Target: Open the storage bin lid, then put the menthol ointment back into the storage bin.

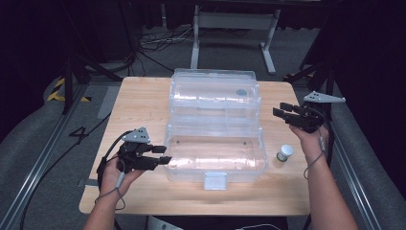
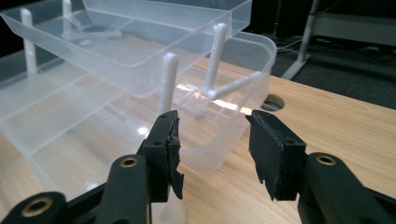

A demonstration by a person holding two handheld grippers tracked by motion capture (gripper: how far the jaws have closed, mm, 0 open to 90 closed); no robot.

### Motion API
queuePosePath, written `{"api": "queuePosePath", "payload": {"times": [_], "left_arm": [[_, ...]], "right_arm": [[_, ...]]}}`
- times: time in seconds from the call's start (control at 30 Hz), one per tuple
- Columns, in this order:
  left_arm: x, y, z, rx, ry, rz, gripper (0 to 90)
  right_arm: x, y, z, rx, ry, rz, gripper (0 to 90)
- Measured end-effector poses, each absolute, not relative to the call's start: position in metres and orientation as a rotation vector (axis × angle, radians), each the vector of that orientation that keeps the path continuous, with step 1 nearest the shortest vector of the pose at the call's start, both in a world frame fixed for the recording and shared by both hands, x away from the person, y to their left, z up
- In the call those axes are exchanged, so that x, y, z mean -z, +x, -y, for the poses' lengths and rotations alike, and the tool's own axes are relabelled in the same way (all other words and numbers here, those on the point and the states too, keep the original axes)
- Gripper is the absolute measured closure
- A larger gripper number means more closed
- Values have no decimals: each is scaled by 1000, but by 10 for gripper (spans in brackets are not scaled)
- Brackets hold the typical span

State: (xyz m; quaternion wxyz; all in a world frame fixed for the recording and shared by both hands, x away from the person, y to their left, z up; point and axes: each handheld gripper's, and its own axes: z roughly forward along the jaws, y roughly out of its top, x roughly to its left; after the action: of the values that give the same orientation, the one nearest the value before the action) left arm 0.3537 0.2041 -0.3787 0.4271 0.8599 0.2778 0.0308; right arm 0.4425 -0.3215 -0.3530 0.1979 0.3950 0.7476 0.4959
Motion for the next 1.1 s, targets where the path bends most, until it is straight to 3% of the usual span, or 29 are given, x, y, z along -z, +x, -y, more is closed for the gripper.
{"api": "queuePosePath", "payload": {"times": [0.4,1.1], "left_arm": [[384,367,-225,-128,2095,-849,508],[389,372,-240,-150,2091,-927,506]], "right_arm": [[341,424,337,-1342,1136,-2099,538],[336,408,358,-1198,1110,-2233,534]]}}
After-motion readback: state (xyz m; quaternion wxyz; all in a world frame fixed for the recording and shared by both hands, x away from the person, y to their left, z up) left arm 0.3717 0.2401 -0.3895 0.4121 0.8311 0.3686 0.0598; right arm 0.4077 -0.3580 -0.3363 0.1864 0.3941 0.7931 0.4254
